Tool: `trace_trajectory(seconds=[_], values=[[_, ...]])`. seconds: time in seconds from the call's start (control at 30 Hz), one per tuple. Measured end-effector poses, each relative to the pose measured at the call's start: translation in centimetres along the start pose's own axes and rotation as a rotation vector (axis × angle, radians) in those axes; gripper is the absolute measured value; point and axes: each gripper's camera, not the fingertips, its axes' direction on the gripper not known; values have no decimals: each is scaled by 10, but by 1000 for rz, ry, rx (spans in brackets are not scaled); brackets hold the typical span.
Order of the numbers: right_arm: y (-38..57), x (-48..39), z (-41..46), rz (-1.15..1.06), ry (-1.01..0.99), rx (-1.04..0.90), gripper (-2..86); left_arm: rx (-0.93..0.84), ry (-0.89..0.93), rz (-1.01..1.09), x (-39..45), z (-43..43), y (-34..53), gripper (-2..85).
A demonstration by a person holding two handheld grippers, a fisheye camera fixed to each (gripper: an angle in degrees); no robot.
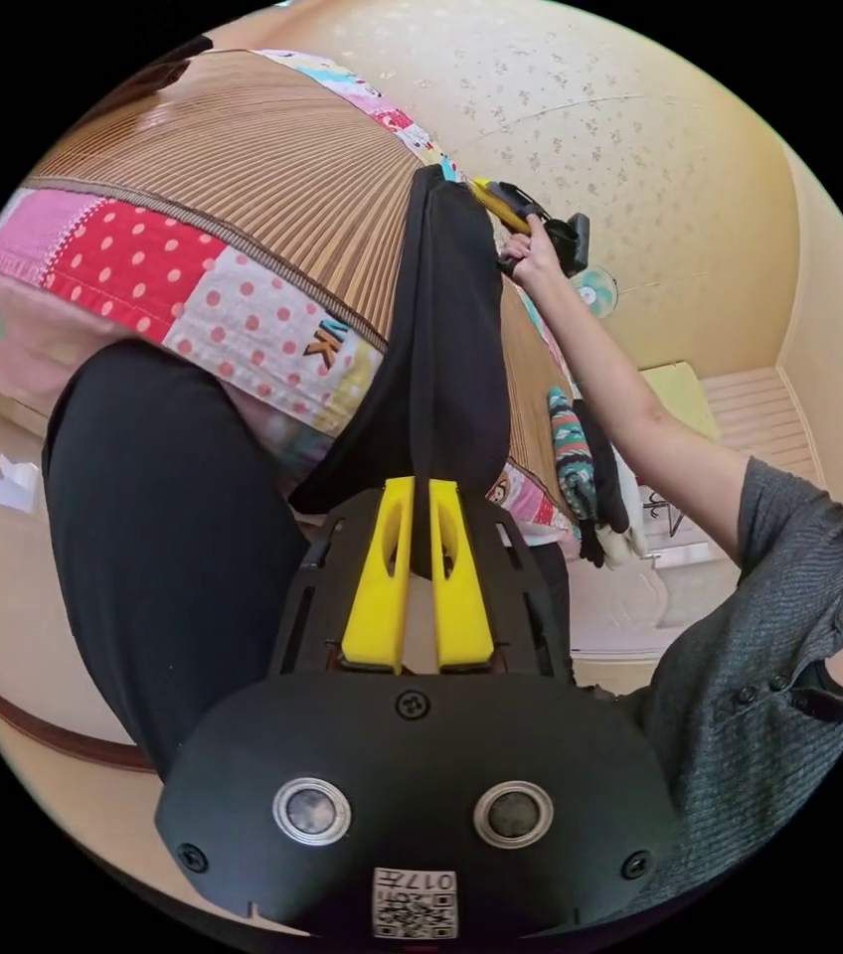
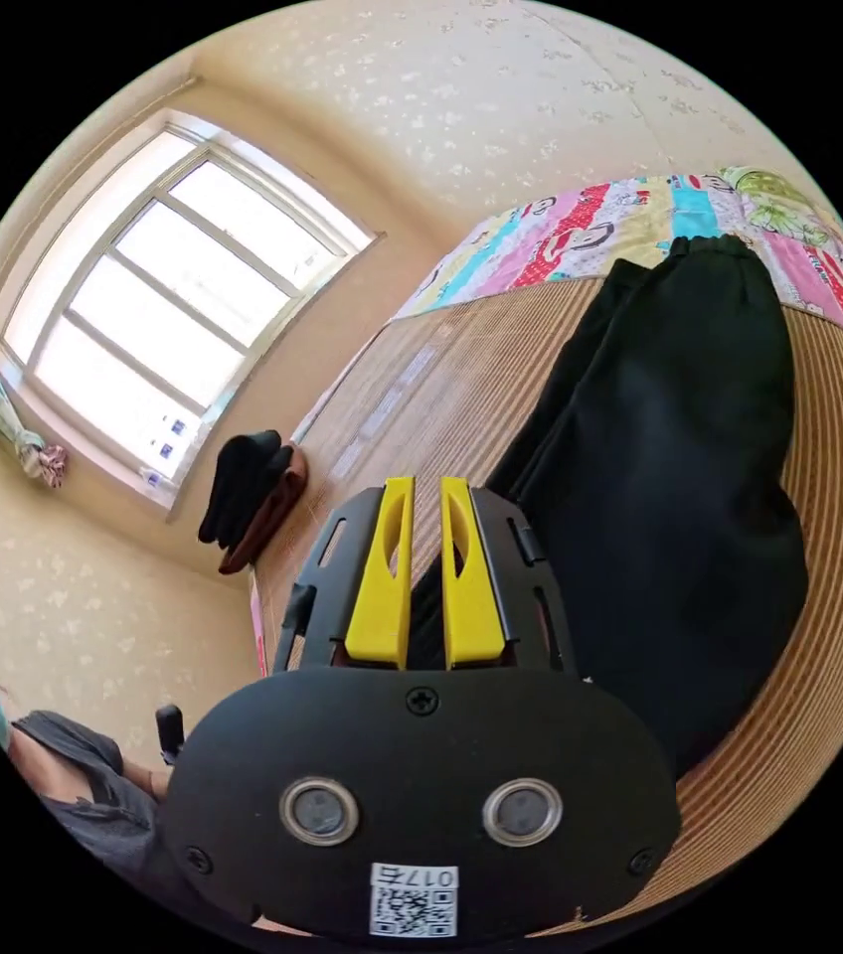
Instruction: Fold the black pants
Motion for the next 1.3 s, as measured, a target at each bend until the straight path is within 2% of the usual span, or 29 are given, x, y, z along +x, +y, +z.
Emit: trace_trajectory(seconds=[0.07, 0.17, 0.33, 0.47, 0.6, 0.8, 0.93, 1.0, 1.1, 1.23, 1.3], values=[[52, -11, -18, -7, 127, -47, 71, -11, 14, 41, 3, 3, -9, 58], [142, -22, -52, 118, 276, -21, 92, -5, -8, 104, 9, 4, -24, 78], [238, -42, -68, 276, 199, 5, 116, 72, -91, 222, 29, -2, -51, 86], [260, -61, -55, 307, 57, 19, 98, -16, -225, 254, 40, 25, -80, 93], [254, -85, -60, 269, 62, -25, 40, 42, -255, 246, 44, 26, -74, 83], [245, -86, -70, 292, 177, -145, 29, 98, -145, 238, 43, 16, -66, 91], [218, -81, -88, 325, 196, -20, 43, 101, -157, 289, 49, 21, -84, 99], [184, -83, -90, 293, 237, 21, 62, 76, -159, 305, 50, 28, -93, 100], [127, -82, -68, 220, 276, -22, 87, -40, -187, 314, 50, 48, -105, 101], [43, -76, -15, 80, 286, -136, 116, 17, -184, 317, 47, 44, -96, 100], [-17, -70, 32, 15, 295, -257, 127, 37, -179, 314, 44, 43, -94, 96]])
